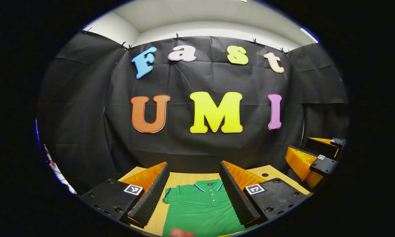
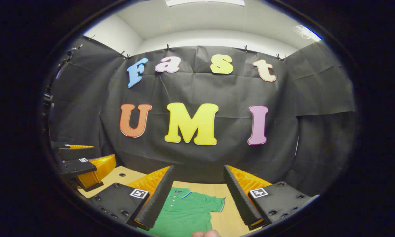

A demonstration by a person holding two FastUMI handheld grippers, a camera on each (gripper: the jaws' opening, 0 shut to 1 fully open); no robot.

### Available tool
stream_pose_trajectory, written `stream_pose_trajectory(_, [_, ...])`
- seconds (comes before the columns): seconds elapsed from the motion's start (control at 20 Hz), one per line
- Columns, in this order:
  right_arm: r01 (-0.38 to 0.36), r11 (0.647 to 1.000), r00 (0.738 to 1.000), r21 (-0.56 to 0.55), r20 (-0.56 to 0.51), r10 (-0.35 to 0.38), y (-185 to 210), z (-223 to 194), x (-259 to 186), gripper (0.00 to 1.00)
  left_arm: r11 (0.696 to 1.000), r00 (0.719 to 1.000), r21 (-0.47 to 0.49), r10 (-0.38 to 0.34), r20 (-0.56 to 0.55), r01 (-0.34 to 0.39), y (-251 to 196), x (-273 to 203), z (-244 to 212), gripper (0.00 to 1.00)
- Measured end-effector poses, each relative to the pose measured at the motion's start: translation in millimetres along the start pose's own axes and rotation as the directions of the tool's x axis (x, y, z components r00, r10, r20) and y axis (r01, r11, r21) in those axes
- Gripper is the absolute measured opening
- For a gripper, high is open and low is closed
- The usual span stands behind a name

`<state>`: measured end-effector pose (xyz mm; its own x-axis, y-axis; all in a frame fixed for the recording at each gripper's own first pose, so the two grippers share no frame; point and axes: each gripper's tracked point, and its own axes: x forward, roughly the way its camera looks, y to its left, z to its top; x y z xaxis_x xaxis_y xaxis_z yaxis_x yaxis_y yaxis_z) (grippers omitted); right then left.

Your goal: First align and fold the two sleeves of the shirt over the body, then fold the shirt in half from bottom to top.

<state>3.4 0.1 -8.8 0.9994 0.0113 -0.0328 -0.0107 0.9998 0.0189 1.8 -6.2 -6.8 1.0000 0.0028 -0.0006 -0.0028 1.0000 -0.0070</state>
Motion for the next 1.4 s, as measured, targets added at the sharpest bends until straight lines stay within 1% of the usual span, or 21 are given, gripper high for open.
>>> stream_pose_trajectory(0.3, [-0.032,0.999,0.999,-0.029,-0.008,0.032,-3.2,-3.4,3.2,0.92,1.0,1.0,0.0,-0.006,-0.006,0.006,-8.8,4.6,-2.5,0.97])
stream_pose_trajectory(0.45, [-0.024,1.0,0.999,-0.015,-0.026,0.024,-11.2,-5.6,9.5,0.92,1.0,1.0,-0.001,-0.012,-0.009,0.012,-13.8,9.0,-4.8,0.97])
stream_pose_trajectory(0.6, [0.006,1.0,0.999,-0.02,-0.039,-0.007,-23.1,-9.6,18.0,0.92,1.0,1.0,0.001,-0.012,-0.019,0.012,-16.9,14.7,-8.6,0.97])
stream_pose_trajectory(0.65, [0.007,1.0,0.999,-0.018,-0.044,-0.008,-24.8,-11.0,21.7,0.92,1.0,1.0,0.001,-0.012,-0.024,0.012,-17.5,16.5,-11.2,0.97])
stream_pose_trajectory(0.7, [0.006,1.0,0.998,-0.015,-0.055,-0.007,-27.0,-14.8,24.9,0.92,1.0,0.999,-0.001,-0.015,-0.032,0.015,-19.0,19.0,-13.8,0.97])
stream_pose_trajectory(0.8, [-0.001,1.0,0.996,-0.005,-0.094,0.001,-32.4,-24.1,33.2,0.98,1.0,0.998,-0.012,-0.021,-0.061,0.02,-23.2,25.4,-24.8,0.97])
stream_pose_trajectory(0.85, [-0.005,1.0,0.993,0.004,-0.12,0.005,-35.6,-30.3,38.4,0.98,1.0,0.997,-0.02,-0.025,-0.076,0.023,-25.1,27.7,-29.8,0.97])
stream_pose_trajectory(0.9, [0.0,1.0,0.989,0.014,-0.148,0.002,-42.0,-38.2,44.7,0.95,0.999,0.995,-0.029,-0.028,-0.094,0.025,-27.6,30.4,-35.2,0.97])
stream_pose_trajectory(1.05, [-0.005,1.0,0.969,0.027,-0.248,0.012,-59.7,-69.6,70.1,0.93,0.999,0.99,-0.034,-0.031,-0.139,0.026,-30.7,39.3,-51.9,0.97])
stream_pose_trajectory(1.1, [-0.014,0.999,0.958,0.031,-0.285,0.023,-62.9,-82.8,79.6,0.95,0.999,0.987,-0.035,-0.028,-0.156,0.023,-29.8,42.5,-55.5,0.97])
stream_pose_trajectory(1.15, [-0.033,0.999,0.938,0.041,-0.344,0.045,-67.6,-102.1,92.9,0.93,0.999,0.986,-0.036,-0.025,-0.168,0.019,-28.4,44.7,-58.9,0.97])
stream_pose_trajectory(1.2, [-0.042,0.997,0.918,0.06,-0.392,0.062,-71.3,-117.2,101.1,0.95,0.999,0.984,-0.037,-0.019,-0.177,0.013,-26.8,46.1,-62.3,0.97])
stream_pose_trajectory(1.25, [-0.039,0.995,0.898,0.088,-0.434,0.073,-77.2,-132.1,109.6,0.95,0.999,0.983,-0.039,-0.013,-0.184,0.006,-25.0,49.2,-66.7,0.97])
stream_pose_trajectory(1.3, [-0.034,0.993,0.871,0.113,-0.483,0.085,-82.8,-147.9,116.5,0.93,0.999,0.981,-0.04,-0.008,-0.195,0.0,-23.0,51.4,-70.4,0.97])
stream_pose_trajectory(1.4, [-0.007,0.986,0.825,0.165,-0.556,0.099,-90.9,-177.1,132.5,0.93,0.999,0.976,-0.037,0.001,-0.219,-0.01,-21.1,53.7,-80.0,0.97])
